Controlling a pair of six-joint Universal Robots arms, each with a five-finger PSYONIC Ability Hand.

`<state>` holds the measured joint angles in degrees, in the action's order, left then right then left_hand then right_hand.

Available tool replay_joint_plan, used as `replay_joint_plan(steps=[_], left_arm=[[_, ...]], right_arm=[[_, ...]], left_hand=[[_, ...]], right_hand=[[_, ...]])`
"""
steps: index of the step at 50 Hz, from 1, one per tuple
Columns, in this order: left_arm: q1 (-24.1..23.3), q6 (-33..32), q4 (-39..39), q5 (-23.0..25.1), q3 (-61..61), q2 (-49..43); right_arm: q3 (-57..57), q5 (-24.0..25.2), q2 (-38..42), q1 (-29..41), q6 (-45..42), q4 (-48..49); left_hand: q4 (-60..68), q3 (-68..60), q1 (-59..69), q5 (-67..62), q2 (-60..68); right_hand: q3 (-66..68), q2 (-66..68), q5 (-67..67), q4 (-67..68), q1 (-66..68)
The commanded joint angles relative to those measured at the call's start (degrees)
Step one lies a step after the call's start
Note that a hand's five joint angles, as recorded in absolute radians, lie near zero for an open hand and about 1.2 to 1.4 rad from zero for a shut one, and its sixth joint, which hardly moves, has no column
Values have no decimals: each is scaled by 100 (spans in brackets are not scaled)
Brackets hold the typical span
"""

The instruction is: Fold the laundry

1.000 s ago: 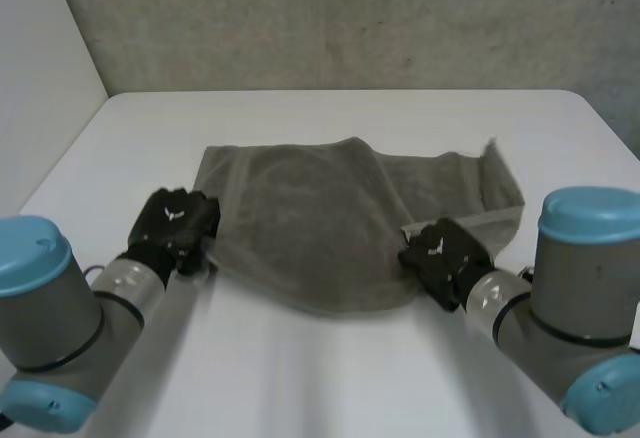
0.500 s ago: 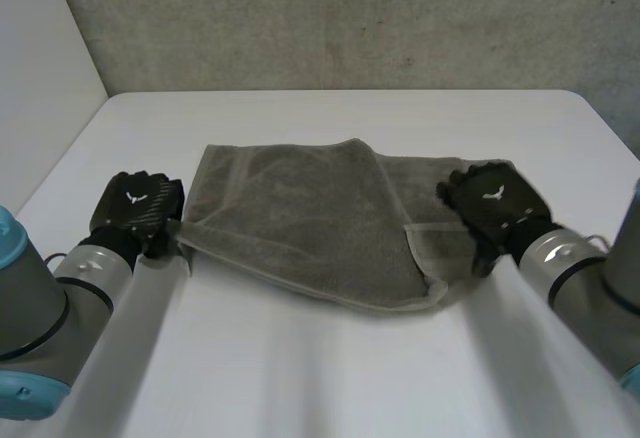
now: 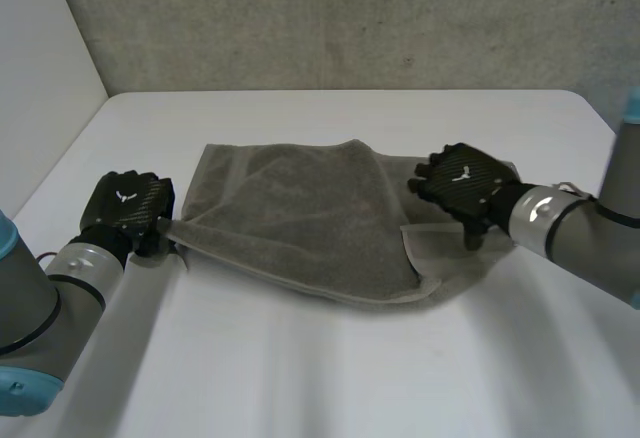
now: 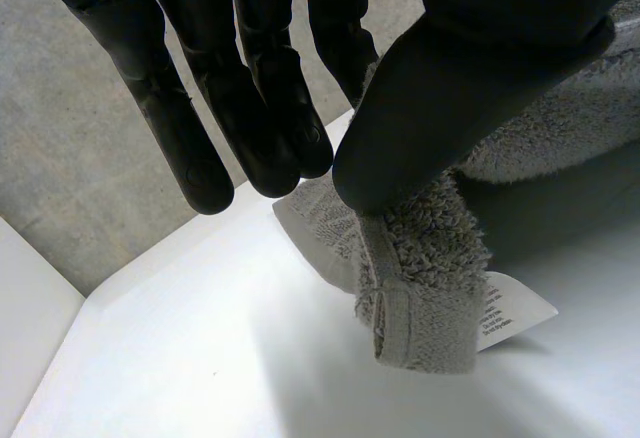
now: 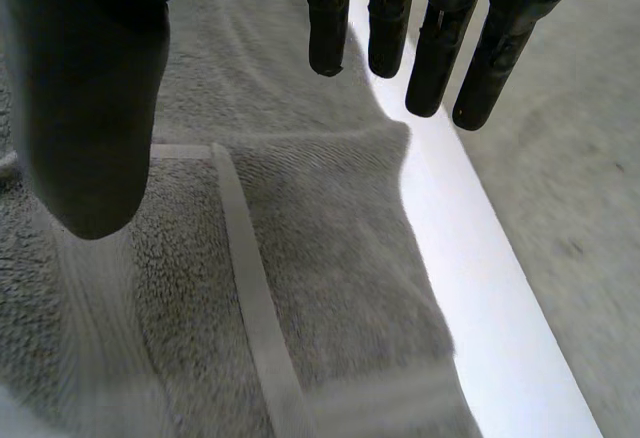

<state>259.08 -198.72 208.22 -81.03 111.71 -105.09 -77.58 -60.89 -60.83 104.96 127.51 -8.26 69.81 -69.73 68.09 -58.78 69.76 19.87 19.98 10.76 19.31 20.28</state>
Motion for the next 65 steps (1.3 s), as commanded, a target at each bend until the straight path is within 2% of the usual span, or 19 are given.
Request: replay_joint_plan(steps=[1,9,17,22,37,39,41,42,43,44,45,55,65], left_arm=[[37,0,0,-1,8,-3],[37,-9,8,-1,69,-3],[28,-18,131,-1,158,-3],[28,-26,202,-1,175,6],[28,-26,202,-1,184,6],[28,-26,202,-1,184,6],[28,-26,202,-1,184,6],[28,-26,202,-1,184,6],[28,-26,202,-1,184,6],[28,-26,202,-1,184,6],[28,-26,202,-1,184,6],[37,-35,202,-1,175,6],[107,-35,202,-1,166,6]], right_arm=[[752,-46,826,402,-595,-281],[955,-125,1336,595,-736,-220],[973,-441,1460,622,-903,-211],[938,-459,1469,622,-947,-202],[832,-485,1539,622,-947,9],[823,-494,1548,613,-956,9],[841,-494,1539,613,-948,9],[841,-494,1539,613,-947,9],[849,-512,1522,605,-930,9],[849,-512,1521,604,-930,9],[867,-564,1487,587,-912,17],[762,-899,1012,358,-631,0],[-308,-890,-234,-703,484,9]], left_hand=[[1019,-1027,1191,-1122,1024],[1019,-1027,1191,-1122,1024],[1019,-1027,1191,-1122,1024],[1019,-1027,1191,-1122,1024],[1019,-1027,1191,-1122,1024],[1019,-1027,1191,-1122,1024],[1019,-1027,1191,-1122,1024],[1019,-1027,1191,-1122,1024],[1019,-1027,1191,-1122,1024],[1019,-1027,1191,-1122,1024],[1019,-1027,1191,-1122,1024],[1019,-1027,1191,-1122,1024],[1019,-1027,1191,-1122,1024]], right_hand=[[601,590,512,657,560],[1208,1196,1118,1264,1166],[1829,1818,1740,1885,1788],[2318,2306,2228,2374,2276],[2318,2307,2229,2374,2276],[2554,2543,2465,2610,2512],[4242,4231,4153,4298,4201],[4253,4241,4163,4309,4211],[5485,5474,5396,5541,5444],[5498,5486,5408,5553,5456],[6008,5997,5919,6064,5966],[6013,6002,5924,6069,5972],[6013,6002,5924,6069,5972]])
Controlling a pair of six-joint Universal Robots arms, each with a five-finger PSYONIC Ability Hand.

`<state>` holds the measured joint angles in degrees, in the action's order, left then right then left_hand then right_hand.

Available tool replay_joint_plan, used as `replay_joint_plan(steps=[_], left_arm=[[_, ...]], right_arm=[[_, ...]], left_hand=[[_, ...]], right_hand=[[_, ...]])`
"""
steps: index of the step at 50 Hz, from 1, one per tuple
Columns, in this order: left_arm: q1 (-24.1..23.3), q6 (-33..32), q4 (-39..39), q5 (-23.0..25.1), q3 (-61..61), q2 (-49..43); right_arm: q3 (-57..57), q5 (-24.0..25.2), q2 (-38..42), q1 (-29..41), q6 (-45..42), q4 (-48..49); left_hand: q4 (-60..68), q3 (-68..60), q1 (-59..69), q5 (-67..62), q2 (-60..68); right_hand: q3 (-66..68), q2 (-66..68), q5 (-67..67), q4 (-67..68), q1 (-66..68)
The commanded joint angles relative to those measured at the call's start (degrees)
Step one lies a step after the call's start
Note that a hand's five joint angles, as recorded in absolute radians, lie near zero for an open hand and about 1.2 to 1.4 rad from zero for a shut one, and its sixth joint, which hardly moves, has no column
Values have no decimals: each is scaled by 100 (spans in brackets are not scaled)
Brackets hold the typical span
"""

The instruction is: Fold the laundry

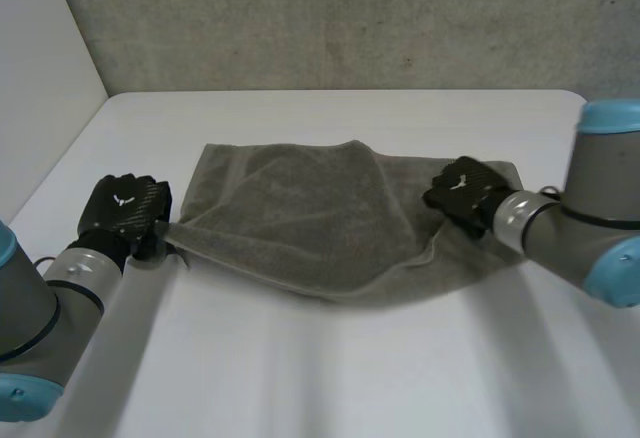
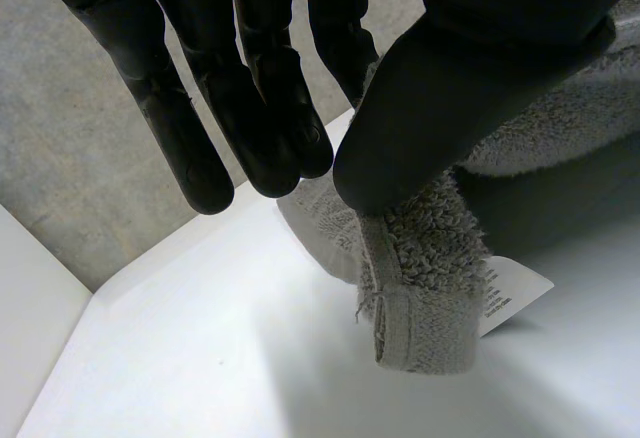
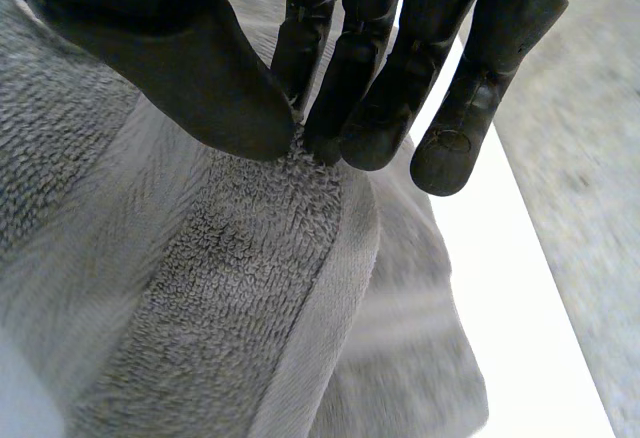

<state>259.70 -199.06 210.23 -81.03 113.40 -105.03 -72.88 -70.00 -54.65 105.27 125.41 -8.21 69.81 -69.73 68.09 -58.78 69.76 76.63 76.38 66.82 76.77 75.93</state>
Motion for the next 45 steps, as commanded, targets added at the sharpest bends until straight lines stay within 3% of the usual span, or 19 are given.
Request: replay_joint_plan(steps=[1,9,13,23,25,27,35,45], left_arm=[[45,-1,0,0,-2,0],[45,-19,-9,9,15,0],[28,-28,-9,9,33,0],[-60,-45,26,0,103,-123],[-60,-63,79,0,95,-193],[-60,-246,315,0,103,-333],[-34,-1265,721,9,104,-597],[-25,-1574,730,9,138,-650]], right_arm=[[-780,21,-854,-735,696,4],[-2230,188,-1909,-1518,652,13],[-3080,538,-2461,-1938,643,13],[-3996,1418,-2753,-2677,704,600],[-4084,1436,-2735,-2687,757,855],[-4102,1445,-2709,-2669,792,909],[-4163,1454,-2700,-2687,907,1023],[-4260,1445,-2700,-2792,1091,1278]], left_hand=[[1019,-1027,1191,-1122,1024],[1019,-1027,1191,-1122,1024],[1019,-1027,1191,-1122,1024],[1019,-1027,1191,-1122,1024],[348,-357,520,-451,354],[-1208,1200,-1036,1105,-1202],[-3131,3123,-2959,3028,-3126],[-3285,3277,-3113,3182,-3280]], right_hand=[[337,362,318,323,407],[337,362,318,323,407],[337,362,318,323,407],[337,362,318,323,407],[337,362,318,323,407],[337,362,318,323,407],[337,362,318,323,407],[337,362,318,323,407]])
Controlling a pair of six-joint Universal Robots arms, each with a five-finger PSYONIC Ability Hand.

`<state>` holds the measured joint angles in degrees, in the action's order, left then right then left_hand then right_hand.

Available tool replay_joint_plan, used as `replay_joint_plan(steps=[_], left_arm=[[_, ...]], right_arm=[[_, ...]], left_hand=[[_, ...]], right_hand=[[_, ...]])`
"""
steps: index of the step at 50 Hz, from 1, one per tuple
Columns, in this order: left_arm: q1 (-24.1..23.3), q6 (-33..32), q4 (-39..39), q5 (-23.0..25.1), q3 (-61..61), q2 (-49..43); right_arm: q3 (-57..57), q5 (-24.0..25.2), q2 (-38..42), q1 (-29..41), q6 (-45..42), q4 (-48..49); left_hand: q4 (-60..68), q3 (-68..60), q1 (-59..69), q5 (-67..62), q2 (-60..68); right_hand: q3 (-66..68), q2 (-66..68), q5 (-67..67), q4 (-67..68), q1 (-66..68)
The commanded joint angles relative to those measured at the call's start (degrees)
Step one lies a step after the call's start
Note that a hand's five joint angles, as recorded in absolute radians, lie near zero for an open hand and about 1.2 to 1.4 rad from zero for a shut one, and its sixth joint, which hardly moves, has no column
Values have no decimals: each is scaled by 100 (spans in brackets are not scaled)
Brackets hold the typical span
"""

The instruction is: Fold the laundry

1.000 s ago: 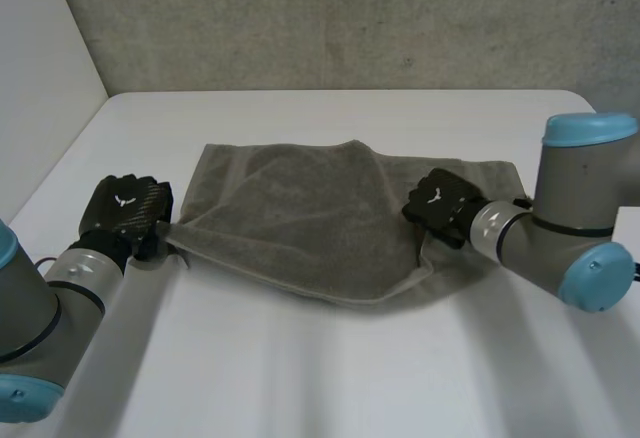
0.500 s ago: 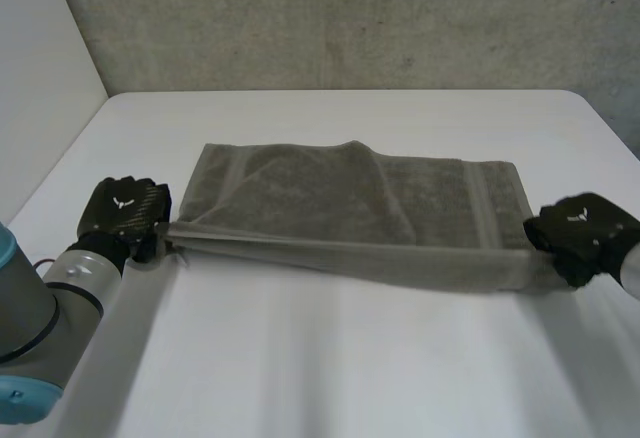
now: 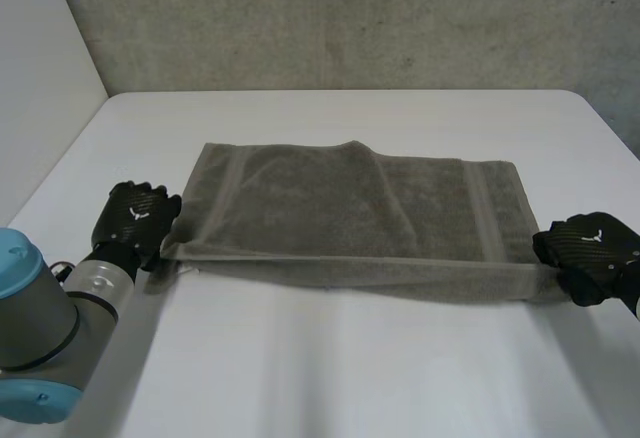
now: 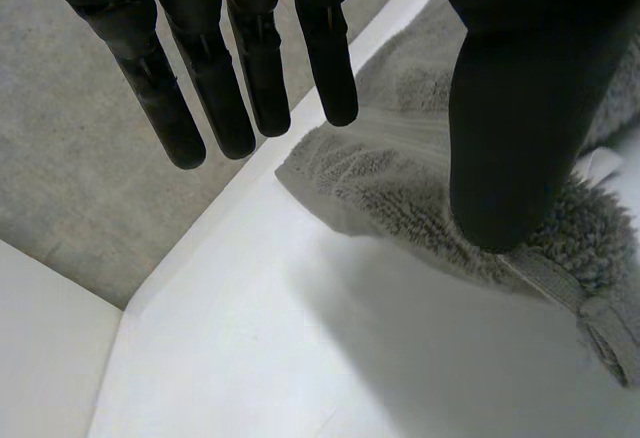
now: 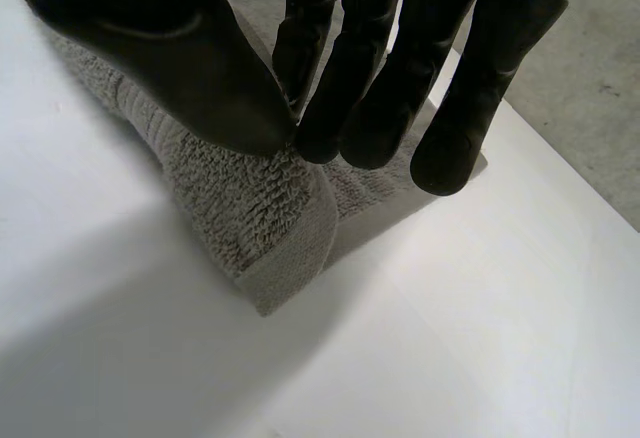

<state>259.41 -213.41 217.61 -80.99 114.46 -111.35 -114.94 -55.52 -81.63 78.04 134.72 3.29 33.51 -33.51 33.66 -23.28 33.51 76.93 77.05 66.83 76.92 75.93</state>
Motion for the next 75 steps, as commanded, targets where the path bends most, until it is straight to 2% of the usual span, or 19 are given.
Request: replay_joint_plan(steps=[1,12,15,17,22,24,28,30,31,32,33,36,45,50,59,63,68,70,75], left_arm=[[4,-148,-8,5,41,-18],[48,-148,-78,-4,-2,17],[66,-139,-105,-4,24,70],[57,-113,-192,5,33,96],[-13,-104,-586,258,41,105],[-22,-96,-771,407,33,122],[-22,-87,-1151,690,15,184],[4,-78,-1518,804,-29,289],[4,-78,-1520,804,-29,290],[13,-69,-1694,822,-38,324],[13,-69,-1817,831,-46,351],[-5,-8,-1889,822,-38,421],[-66,485,-1871,840,-11,509],[-206,765,-1556,831,15,474],[-496,819,-870,787,-108,176],[-638,827,-825,734,-319,0],[-866,950,-825,374,-714,-326],[-971,1274,-834,94,-968,-501],[-1085,1635,-852,-118,-1302,-712]], right_arm=[[-55,-2,-2,-69,239,163],[-55,-46,-11,-236,608,401],[-63,-46,-11,-228,617,401],[-64,-46,-11,-219,617,401],[-107,-46,-11,-219,617,401],[-116,-46,-11,-210,626,410],[-151,-38,-11,-201,617,410],[-151,-37,-11,-201,617,410],[-160,-37,-11,-193,617,418],[-160,-37,-11,-192,617,418],[-169,-37,-11,-201,617,418],[-178,-20,-11,-201,600,418],[-187,-20,-11,-192,573,418],[-187,-20,-11,-192,573,418],[-204,-20,-2,-192,556,418],[-230,-11,-2,-192,547,427],[-239,-11,-2,-184,547,427],[-239,-11,-2,-192,547,427],[-239,-11,-2,-184,538,427]], left_hand=[[345,-345,330,-368,345],[479,-480,464,-502,480],[1253,-1253,1238,-1276,1253],[3095,-3095,3080,-3118,3095],[4396,-4396,4381,-4419,4396],[4415,-4416,4400,-4438,4416],[4079,-4079,4064,-4102,4079],[2274,-2275,2259,-2297,2275],[2262,-2263,2247,-2285,2263],[697,-697,682,-720,697],[-151,151,-167,128,-151],[-947,946,-962,924,-946],[-1169,1169,-1184,1146,-1169],[-1169,1169,-1184,1146,-1169],[-1152,1152,-1168,1129,-1152],[-1152,1152,-1168,1129,-1152],[-1136,1135,-1151,1112,-1135],[-1069,1068,-1084,1046,-1068],[-1052,1051,-1067,1028,-1051]], right_hand=[[307,295,317,308,407],[307,295,317,308,407],[307,295,317,308,407],[307,295,317,308,407],[307,295,317,308,407],[307,295,317,308,407],[307,295,317,308,407],[307,295,317,308,407],[307,295,317,308,407],[307,295,317,308,407],[307,295,317,308,407],[307,295,317,308,407],[307,295,317,308,407],[307,295,317,308,407],[307,295,317,308,407],[307,295,317,308,407],[307,295,317,308,407],[307,295,317,308,407],[307,295,317,308,407]])
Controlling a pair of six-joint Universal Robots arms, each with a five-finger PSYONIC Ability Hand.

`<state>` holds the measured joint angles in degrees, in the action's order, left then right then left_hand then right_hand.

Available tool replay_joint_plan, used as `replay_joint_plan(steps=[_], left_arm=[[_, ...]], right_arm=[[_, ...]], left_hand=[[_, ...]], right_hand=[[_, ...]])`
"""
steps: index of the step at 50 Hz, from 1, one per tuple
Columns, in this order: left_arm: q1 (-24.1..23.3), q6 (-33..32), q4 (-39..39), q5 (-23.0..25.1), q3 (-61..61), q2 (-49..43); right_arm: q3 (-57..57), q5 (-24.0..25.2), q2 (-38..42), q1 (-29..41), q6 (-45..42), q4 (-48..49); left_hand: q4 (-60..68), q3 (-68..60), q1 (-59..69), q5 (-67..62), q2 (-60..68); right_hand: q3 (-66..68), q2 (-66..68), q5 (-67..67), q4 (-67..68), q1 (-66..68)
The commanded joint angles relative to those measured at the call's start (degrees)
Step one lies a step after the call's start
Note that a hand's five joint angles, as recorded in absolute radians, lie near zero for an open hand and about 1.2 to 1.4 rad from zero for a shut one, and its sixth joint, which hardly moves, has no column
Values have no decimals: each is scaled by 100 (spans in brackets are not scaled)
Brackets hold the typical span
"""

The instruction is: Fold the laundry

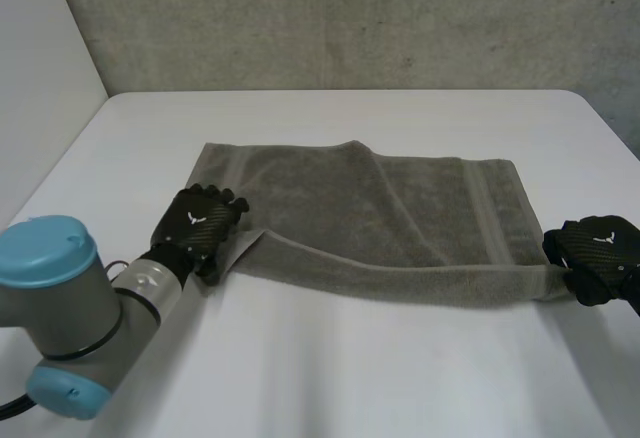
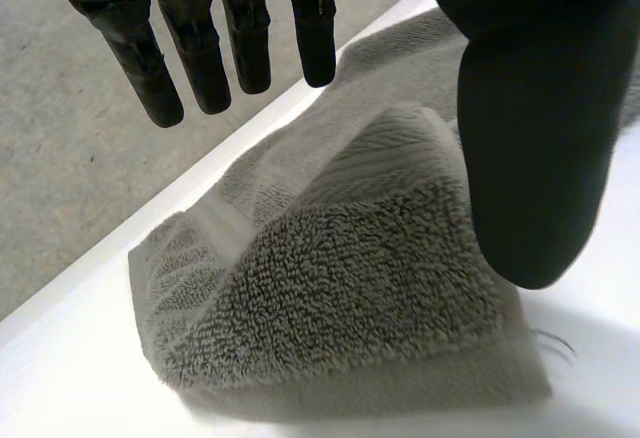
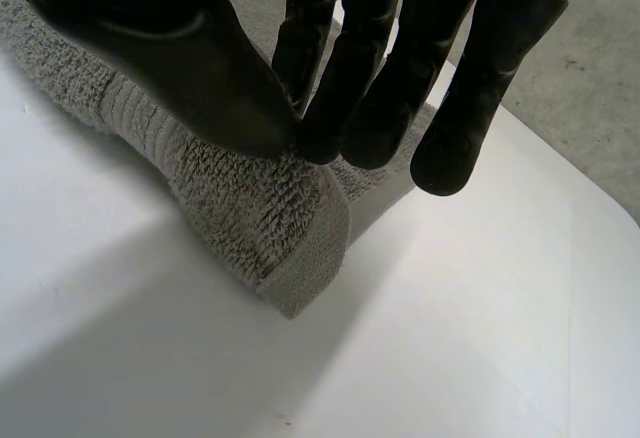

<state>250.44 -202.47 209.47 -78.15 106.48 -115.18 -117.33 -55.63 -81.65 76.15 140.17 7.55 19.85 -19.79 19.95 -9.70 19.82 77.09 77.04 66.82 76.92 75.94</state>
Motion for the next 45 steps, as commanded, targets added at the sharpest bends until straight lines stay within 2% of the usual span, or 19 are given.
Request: replay_joint_plan(steps=[1,13,21,27,32,37,45], left_arm=[[-189,542,-38,-403,-505,-329],[-584,682,-415,-658,-1260,-865],[-602,682,-424,-869,-1472,-1094],[-602,630,-407,-1202,-1568,-1173],[-593,577,-398,-1607,-1586,-1155],[-514,217,-415,-1976,-1463,-945],[-224,-161,-398,-2038,-946,-375]], right_arm=[[0,0,0,5,-7,1],[-9,0,17,-3,-16,1],[-9,0,26,-3,-16,1],[-18,0,26,-3,-16,1],[-18,0,26,-3,-16,1],[-18,0,18,-3,-16,1],[-18,-9,17,-3,-16,1]], left_hand=[[314,-320,304,-330,318],[365,-371,355,-381,368],[432,-438,422,-448,435],[583,-589,573,-599,586],[769,-775,759,-784,772],[819,-825,809,-835,822],[819,-825,809,-835,822]], right_hand=[[291,296,318,308,406],[291,296,318,308,406],[291,296,318,308,406],[291,296,318,308,406],[291,296,318,308,406],[291,296,318,308,406],[291,296,318,308,406]])
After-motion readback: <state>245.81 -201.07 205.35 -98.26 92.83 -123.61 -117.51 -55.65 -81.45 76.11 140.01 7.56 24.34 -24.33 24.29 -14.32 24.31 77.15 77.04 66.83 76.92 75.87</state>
